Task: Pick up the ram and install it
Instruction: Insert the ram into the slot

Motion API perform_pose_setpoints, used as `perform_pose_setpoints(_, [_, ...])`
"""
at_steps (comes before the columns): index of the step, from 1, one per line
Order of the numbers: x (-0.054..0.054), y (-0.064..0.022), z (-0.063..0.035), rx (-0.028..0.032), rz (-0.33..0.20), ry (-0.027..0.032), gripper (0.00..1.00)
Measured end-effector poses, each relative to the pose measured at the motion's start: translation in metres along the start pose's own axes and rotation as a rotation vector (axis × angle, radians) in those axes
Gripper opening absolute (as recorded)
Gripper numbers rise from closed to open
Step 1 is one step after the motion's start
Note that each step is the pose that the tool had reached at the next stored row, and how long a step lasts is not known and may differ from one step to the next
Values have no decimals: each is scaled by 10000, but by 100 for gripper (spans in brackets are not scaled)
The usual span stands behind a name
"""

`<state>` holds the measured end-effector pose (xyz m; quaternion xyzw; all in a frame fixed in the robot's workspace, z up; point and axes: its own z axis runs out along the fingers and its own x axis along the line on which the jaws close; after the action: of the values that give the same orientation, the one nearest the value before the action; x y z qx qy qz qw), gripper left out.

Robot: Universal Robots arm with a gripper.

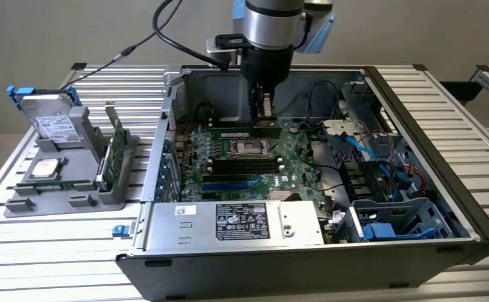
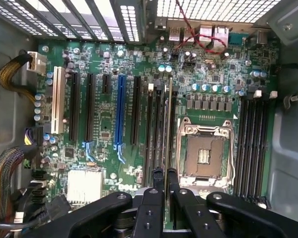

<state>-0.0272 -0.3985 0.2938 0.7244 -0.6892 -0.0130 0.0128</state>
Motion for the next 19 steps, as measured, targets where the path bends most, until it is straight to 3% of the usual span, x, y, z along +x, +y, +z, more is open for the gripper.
perform_pose_setpoints(19, [54, -49, 345, 0, 278, -9, 13])
